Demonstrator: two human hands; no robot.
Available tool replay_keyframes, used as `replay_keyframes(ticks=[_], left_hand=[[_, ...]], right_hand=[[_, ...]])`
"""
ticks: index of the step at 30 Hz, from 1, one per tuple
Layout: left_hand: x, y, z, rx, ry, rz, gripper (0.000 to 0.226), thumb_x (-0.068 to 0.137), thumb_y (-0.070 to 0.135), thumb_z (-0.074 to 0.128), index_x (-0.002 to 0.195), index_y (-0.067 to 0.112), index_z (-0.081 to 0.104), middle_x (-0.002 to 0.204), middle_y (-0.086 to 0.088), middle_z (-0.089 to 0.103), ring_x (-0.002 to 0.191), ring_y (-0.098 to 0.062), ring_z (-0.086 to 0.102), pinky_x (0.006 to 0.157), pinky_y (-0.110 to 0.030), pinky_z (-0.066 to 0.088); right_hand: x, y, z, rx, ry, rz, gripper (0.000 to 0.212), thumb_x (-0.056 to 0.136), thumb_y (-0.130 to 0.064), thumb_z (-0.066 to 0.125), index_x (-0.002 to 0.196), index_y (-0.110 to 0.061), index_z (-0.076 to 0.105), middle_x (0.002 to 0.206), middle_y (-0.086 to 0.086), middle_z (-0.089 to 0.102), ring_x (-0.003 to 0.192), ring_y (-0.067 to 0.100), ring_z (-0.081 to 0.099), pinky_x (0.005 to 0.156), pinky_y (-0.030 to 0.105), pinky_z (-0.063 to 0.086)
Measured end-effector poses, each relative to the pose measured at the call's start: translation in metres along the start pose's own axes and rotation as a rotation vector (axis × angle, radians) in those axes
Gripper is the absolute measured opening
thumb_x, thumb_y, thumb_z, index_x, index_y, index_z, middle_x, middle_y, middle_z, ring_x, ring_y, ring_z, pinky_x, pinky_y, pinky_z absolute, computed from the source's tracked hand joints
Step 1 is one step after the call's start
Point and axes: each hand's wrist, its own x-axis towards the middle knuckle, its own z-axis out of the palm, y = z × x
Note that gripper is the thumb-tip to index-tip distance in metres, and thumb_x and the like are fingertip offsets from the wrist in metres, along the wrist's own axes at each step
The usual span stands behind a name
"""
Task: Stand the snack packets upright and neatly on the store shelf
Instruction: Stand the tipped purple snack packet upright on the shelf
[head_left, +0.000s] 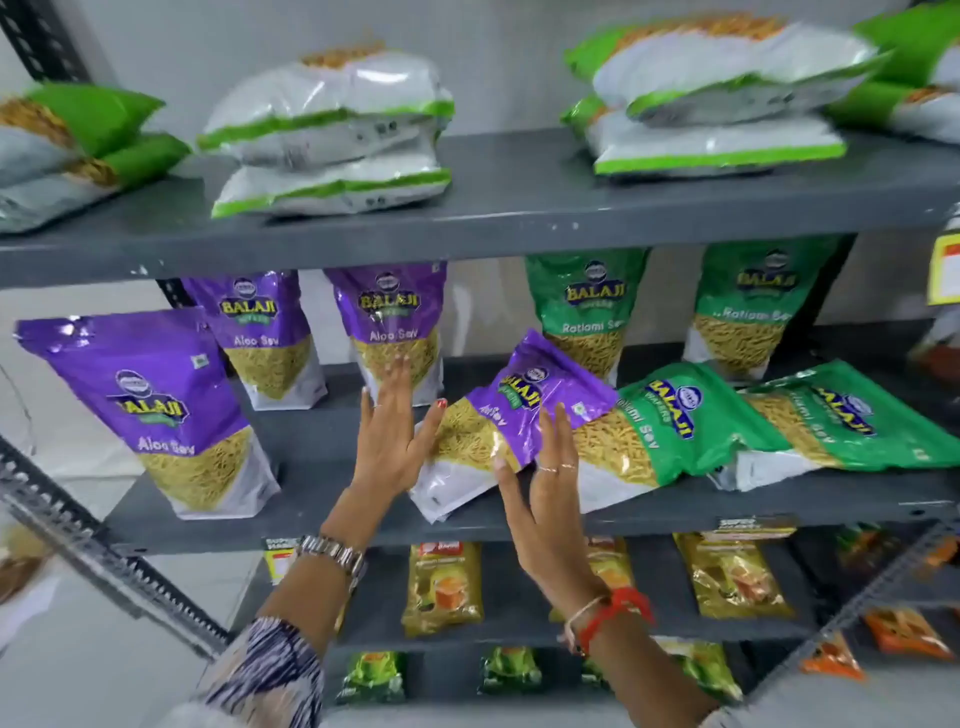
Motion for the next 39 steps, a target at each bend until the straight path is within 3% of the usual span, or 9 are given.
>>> replay_keyframes(ticks=[4,8,10,13,20,28,31,34,39], left_hand=[[0.027,-0.018,0.008,-0.288,-0.333,-0.346,0.084,0.076,0.077,0.011,0.144,0.033,-0.011,0.129,-0.011,0.056,0.117,-0.034,0.052,0.101,-0.043,0.037],[0.07,-0.058,0.047,-0.572,-0.472,-0.435,0.122,0.047,0.097,0.024,0.145,0.026,0.013,0.144,-0.009,0.041,0.131,-0.023,0.039,0.113,-0.044,0.029],[0.082,-0.055,0.051,-0.686,-0.577,-0.491,0.1,0.06,0.085,0.042,0.133,0.017,0.036,0.128,-0.005,0.051,0.115,-0.017,0.049,0.102,-0.033,0.038],[0.074,-0.034,0.034,-0.716,-0.608,-0.5,0.067,0.088,0.047,0.046,0.136,0.001,0.036,0.131,-0.011,0.054,0.116,-0.025,0.054,0.095,-0.028,0.041],[0.025,-0.07,0.016,-0.974,-0.467,-0.655,0.013,0.089,0.013,0.049,0.084,0.013,0.061,0.057,0.006,0.072,0.054,-0.008,0.067,0.065,-0.024,0.054],[-0.011,-0.063,-0.021,-1.419,-0.291,-0.714,0.01,0.09,0.019,0.048,0.084,0.014,0.054,0.073,0.001,0.07,0.067,-0.012,0.066,0.062,-0.023,0.058],[-0.036,-0.065,-0.037,-1.484,-0.269,-0.706,0.026,0.085,0.031,0.051,0.107,0.016,0.05,0.102,-0.005,0.061,0.093,-0.021,0.06,0.084,-0.035,0.052],[-0.044,-0.071,-0.041,-1.512,-0.283,-0.608,0.025,0.081,0.036,0.051,0.094,0.017,0.061,0.086,0.002,0.073,0.081,-0.016,0.068,0.071,-0.032,0.058],[-0.027,-0.097,-0.03,-1.487,-0.111,-0.616,0.02,0.079,0.035,0.058,0.091,0.019,0.055,0.097,-0.002,0.064,0.095,-0.02,0.059,0.086,-0.039,0.049]], right_hand=[[-0.026,0.001,0.055,0.424,0.35,0.446,0.054,0.09,-0.017,0.057,0.139,-0.008,0.036,0.139,0.004,0.038,0.131,0.016,0.04,0.108,0.022,0.034],[-0.005,0.005,0.079,0.786,0.463,0.831,0.035,0.091,-0.01,0.055,0.123,-0.013,0.043,0.122,0.009,0.046,0.106,0.018,0.049,0.086,0.022,0.043],[0.006,0.012,0.083,0.912,0.409,0.929,0.028,0.093,-0.02,0.054,0.119,-0.022,0.044,0.119,0.006,0.053,0.107,0.019,0.051,0.095,0.03,0.043],[0.024,0.023,0.084,0.965,0.391,0.998,0.024,0.093,-0.024,0.054,0.116,-0.021,0.052,0.125,0.006,0.06,0.115,0.023,0.056,0.106,0.045,0.041],[0.0,0.022,0.098,0.804,0.382,1.011,0.013,0.09,-0.021,0.058,0.078,-0.021,0.054,0.091,0.01,0.06,0.09,0.025,0.054,0.087,0.051,0.046],[0.035,0.001,0.054,0.764,0.308,0.689,0.023,0.093,-0.018,0.053,0.071,-0.017,0.052,0.053,-0.015,0.061,0.051,-0.005,0.053,0.054,0.014,0.043],[0.034,-0.009,0.048,0.765,0.207,0.645,0.023,0.093,-0.023,0.053,0.07,-0.018,0.051,0.063,-0.004,0.058,0.055,0.001,0.052,0.052,0.016,0.041],[0.035,-0.012,0.052,0.775,0.156,0.597,0.022,0.093,-0.025,0.052,0.072,-0.019,0.053,0.072,0.003,0.059,0.068,0.01,0.054,0.06,0.024,0.043],[0.05,-0.007,0.08,0.823,0.052,0.542,0.016,0.096,-0.019,0.047,0.082,-0.015,0.053,0.077,-0.001,0.067,0.07,0.004,0.063,0.066,0.021,0.051]])
